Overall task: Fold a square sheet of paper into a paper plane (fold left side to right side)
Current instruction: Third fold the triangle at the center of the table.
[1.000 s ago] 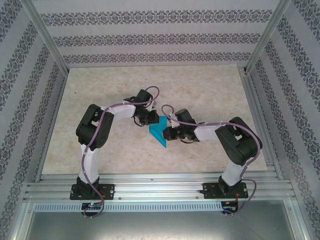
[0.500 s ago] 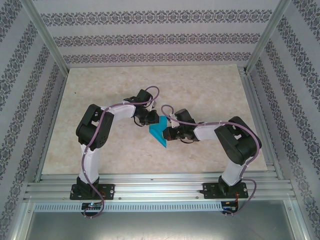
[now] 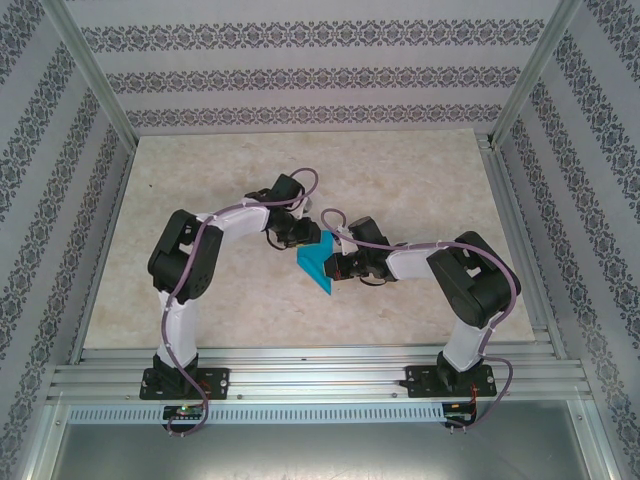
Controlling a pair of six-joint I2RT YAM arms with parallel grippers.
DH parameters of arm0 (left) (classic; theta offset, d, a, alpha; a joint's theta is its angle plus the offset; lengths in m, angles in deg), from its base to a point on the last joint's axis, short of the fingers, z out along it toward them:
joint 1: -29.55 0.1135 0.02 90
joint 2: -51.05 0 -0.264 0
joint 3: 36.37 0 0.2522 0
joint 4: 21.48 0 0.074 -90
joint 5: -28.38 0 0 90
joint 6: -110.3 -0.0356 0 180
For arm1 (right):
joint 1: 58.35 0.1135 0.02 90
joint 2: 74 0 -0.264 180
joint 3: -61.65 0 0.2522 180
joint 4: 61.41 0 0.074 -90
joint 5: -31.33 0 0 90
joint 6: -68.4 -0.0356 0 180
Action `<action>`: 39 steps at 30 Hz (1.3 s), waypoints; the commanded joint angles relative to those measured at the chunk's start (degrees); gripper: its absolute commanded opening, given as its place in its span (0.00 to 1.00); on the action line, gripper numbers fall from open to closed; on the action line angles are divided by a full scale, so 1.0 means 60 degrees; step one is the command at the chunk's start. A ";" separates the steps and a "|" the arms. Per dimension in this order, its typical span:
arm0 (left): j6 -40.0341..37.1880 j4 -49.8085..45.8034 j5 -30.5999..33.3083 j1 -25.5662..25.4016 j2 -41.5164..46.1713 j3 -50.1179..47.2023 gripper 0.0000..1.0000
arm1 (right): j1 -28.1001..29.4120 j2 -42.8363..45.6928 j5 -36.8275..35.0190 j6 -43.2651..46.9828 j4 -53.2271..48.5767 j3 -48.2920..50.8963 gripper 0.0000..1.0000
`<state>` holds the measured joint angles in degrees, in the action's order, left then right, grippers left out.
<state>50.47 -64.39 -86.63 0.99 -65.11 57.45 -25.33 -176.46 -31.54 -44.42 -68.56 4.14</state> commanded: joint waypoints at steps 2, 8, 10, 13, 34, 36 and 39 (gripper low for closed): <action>-0.0264 -0.0476 0.0409 0.0345 0.1136 0.0154 0.38 | 0.0162 -0.0546 -0.0430 0.0216 -0.0694 0.0100 0.00; 0.0481 0.0777 -0.0709 0.0284 0.1855 -0.1480 0.18 | 0.0180 -0.0541 -0.0433 0.0249 -0.0692 0.0084 0.00; 0.0752 0.1183 -0.0963 0.0184 0.2020 -0.1876 0.16 | 0.0196 -0.0546 -0.0436 0.0259 -0.0699 0.0084 0.00; 0.0949 0.1444 -0.1167 -0.0094 0.2006 -0.2045 0.16 | 0.0203 -0.0560 -0.0435 0.0251 -0.0692 0.0070 0.00; 0.1005 0.1254 -0.0244 -0.0496 0.1134 -0.2559 0.15 | 0.0232 -0.0550 -0.0509 0.0256 -0.0809 0.0025 0.00; 0.0992 0.1254 -0.0175 -0.0485 0.1073 -0.2628 0.15 | 0.0238 -0.0590 -0.0529 0.0246 -0.0812 0.0011 0.00; 0.0973 0.1255 -0.0124 -0.0487 0.1012 -0.2727 0.15 | 0.0232 -0.0618 -0.0535 0.0273 -0.0846 -0.0018 0.00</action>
<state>56.74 -57.33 -88.69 -1.35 -58.29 41.95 -24.96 -177.05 -31.56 -44.18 -68.32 3.55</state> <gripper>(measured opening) 0.147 0.044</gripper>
